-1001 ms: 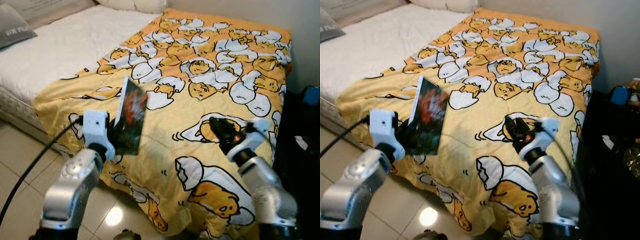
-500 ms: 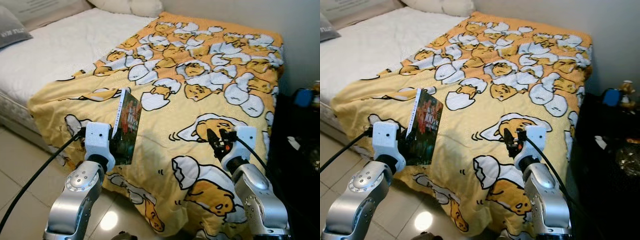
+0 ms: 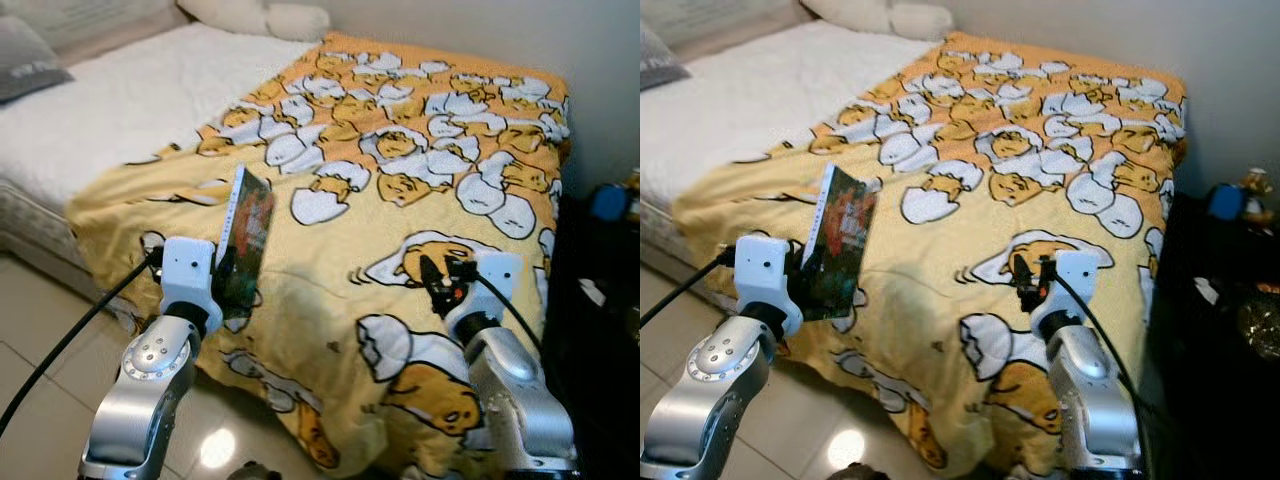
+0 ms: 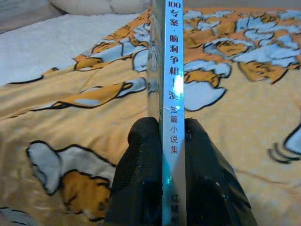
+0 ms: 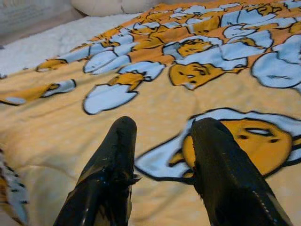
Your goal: Clean up the room
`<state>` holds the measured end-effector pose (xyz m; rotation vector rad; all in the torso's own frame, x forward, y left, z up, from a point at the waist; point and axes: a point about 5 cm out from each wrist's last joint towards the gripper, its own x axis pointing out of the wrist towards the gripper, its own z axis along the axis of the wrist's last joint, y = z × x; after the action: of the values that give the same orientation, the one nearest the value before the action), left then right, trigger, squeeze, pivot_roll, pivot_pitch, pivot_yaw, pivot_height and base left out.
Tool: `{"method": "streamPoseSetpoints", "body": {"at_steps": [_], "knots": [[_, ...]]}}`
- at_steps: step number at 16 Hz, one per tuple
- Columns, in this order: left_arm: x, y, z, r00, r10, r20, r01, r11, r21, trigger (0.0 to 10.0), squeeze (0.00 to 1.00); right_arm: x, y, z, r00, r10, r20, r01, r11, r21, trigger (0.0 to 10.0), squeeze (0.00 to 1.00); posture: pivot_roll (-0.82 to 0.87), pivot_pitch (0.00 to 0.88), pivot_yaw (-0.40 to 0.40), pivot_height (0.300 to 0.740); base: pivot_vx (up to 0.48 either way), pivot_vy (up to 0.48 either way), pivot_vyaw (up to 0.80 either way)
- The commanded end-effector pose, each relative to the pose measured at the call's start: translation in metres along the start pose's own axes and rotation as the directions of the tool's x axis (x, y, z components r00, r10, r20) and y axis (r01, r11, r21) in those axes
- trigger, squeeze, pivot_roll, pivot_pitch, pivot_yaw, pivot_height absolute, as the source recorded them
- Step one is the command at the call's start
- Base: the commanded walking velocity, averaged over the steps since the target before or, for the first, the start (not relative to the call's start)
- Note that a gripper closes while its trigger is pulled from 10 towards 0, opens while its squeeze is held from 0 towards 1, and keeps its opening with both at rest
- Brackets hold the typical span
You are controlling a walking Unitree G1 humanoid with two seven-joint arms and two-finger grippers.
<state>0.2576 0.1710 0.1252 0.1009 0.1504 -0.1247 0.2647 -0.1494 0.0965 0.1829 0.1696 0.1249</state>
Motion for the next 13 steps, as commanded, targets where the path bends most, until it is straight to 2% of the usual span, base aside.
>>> {"method": "streamPoseSetpoints", "body": {"at_steps": [1, 3, 5, 13], "knots": [[0.0024, -0.0011, 0.01, 0.999, -0.006, 0.045, 0.005, 1.0, 0.013, 10.0, 0.0, -0.0013, -0.0015, 0.0007, 1.0, -0.014, 0.008, 0.014, 1.0, -0.008, 10.0, 0.0, -0.07, 0.0, 0.023, 0.74, 0.0, 0.446, -0.46], [0.0023, -0.001, 0.0066, 1.0, -0.007, 0.018, 0.007, 1.0, 0.006, 10.0, 0.0, -0.0037, -0.0025, -0.004, 1.0, -0.028, -0.01, 0.028, 0.999, 0.016, 10.0, 0.0, -0.08, 0.0, 0.04, 0.74, 0.0, 0.439, -0.47], [0.0028, -0.0013, 0.0058, 0.999, -0.026, 0.02, 0.026, 1.0, 0.014, 10.0, 0.0, -0.0052, -0.0032, -0.0047, 0.999, -0.044, -0.012, 0.044, 0.999, -0.007, 10.0, 0.0, -0.09, 0.0, 0.056, 0.74, 0.0, 0.457, -0.47], [0.0083, 0.0017, 0.0044, 1.0, -0.011, 0.013, 0.011, 1.0, 0.0, 10.0, 0.0, -0.0064, -0.0045, 0.0006, 0.998, -0.055, 0.001, 0.055, 0.998, 0.007, 10.0, 0.0, -0.1, 0.0, 0.055, 0.74, 0.0, 0.48, -0.5]]}}
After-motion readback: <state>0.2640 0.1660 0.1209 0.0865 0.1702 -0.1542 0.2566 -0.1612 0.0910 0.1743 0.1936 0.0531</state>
